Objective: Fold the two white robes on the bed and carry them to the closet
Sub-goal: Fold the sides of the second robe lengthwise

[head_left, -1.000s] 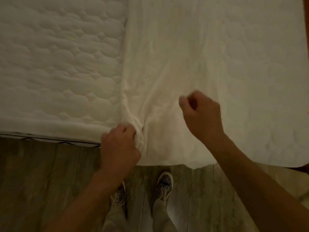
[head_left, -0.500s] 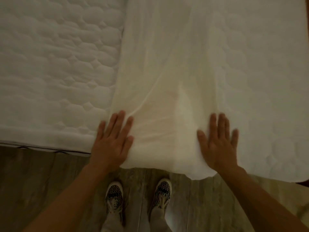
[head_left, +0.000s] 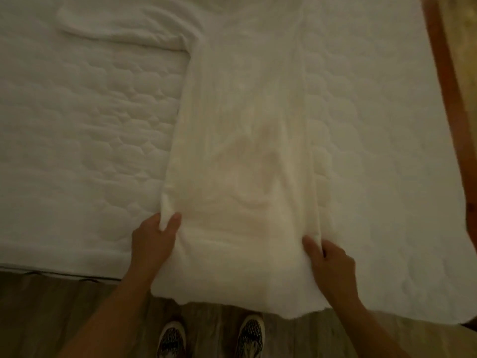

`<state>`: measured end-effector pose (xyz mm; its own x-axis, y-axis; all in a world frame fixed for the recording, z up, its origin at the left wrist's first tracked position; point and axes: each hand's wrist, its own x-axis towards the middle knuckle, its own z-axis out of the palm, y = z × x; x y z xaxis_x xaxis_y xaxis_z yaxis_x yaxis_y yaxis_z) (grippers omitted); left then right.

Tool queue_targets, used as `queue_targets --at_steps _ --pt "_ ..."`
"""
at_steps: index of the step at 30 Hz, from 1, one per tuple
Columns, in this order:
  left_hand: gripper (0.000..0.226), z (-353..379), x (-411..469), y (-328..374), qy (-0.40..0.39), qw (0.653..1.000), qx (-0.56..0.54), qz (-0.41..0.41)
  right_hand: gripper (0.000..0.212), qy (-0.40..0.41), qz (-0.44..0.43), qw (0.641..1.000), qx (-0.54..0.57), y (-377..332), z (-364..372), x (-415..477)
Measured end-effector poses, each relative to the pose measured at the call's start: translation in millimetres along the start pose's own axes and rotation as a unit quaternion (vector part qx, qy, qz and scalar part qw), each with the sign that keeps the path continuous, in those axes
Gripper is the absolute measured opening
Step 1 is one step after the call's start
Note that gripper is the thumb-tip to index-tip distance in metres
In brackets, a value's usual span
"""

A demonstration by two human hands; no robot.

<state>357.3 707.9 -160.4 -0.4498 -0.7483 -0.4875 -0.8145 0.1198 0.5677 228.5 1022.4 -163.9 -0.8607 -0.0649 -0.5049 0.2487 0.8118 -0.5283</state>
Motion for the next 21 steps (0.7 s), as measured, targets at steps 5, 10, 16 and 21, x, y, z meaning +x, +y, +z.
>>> queue_targets --at_steps 5,10,16,21 --pt "0.038 -3.6 -13.0 -0.1 -0.008 0.997 -0.064 -0.045 0.051 0.016 0.039 0.999 -0.001 -6.8 -1.0 -3.4" --pt "0.037 -9.1 -32.0 -18.5 0.006 0.996 0.053 -0.064 0.05 -0.035 0.092 0.99 -0.102 6.3 -0.6 -16.5" --pt "0.067 30.3 7.8 69.2 0.139 0.957 0.158 0.201 0.061 0.151 -0.149 0.975 -0.068 -98.4 17.8 30.4" --pt "0.06 77.0 122.5 196.1 0.066 0.86 0.3 0.408 0.059 0.111 -0.319 0.921 -0.195 -218.8 47.4 149.9"
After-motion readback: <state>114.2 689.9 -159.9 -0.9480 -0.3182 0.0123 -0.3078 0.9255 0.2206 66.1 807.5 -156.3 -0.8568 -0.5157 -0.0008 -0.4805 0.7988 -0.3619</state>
